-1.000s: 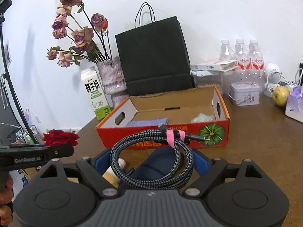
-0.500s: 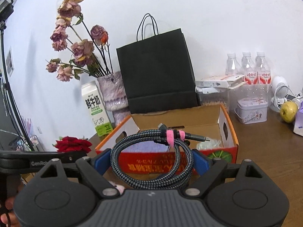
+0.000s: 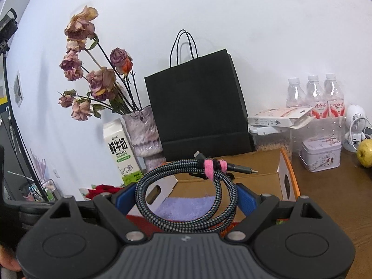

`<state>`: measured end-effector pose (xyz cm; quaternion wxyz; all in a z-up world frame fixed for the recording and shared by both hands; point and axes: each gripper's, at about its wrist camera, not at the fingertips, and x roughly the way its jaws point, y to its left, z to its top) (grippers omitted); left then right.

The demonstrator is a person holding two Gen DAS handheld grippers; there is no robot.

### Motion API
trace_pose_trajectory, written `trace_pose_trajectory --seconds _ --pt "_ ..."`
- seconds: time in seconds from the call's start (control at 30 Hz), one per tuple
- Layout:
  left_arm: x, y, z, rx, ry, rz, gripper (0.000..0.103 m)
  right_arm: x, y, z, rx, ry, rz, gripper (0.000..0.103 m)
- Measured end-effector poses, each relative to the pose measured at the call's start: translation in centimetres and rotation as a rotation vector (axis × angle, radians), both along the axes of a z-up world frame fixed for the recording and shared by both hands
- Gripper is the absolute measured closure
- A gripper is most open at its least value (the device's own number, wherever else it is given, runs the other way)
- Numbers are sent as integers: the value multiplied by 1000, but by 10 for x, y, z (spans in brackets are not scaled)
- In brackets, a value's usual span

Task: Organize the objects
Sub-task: 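Carry the rose toward the box while the right tool grasps the coiled cable, then lower the rose into the box and open the left tool while the right tool lowers the cable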

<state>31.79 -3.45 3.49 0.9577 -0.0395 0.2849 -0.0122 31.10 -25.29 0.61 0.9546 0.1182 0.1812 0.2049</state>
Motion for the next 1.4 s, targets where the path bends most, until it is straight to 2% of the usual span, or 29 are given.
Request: trace_pose_trajectory --seconds 0.63,1.13,1.4 --pt "51 -4 -4 7 20 49 73 51 -8 7 34 -1 17 15" --pt "88 -16 -7 33 35 48 73 92 -15 -9 35 61 3 15" --pt "104 -17 -19 38 58 54 73 108 -11 -24 6 99 -14 15"
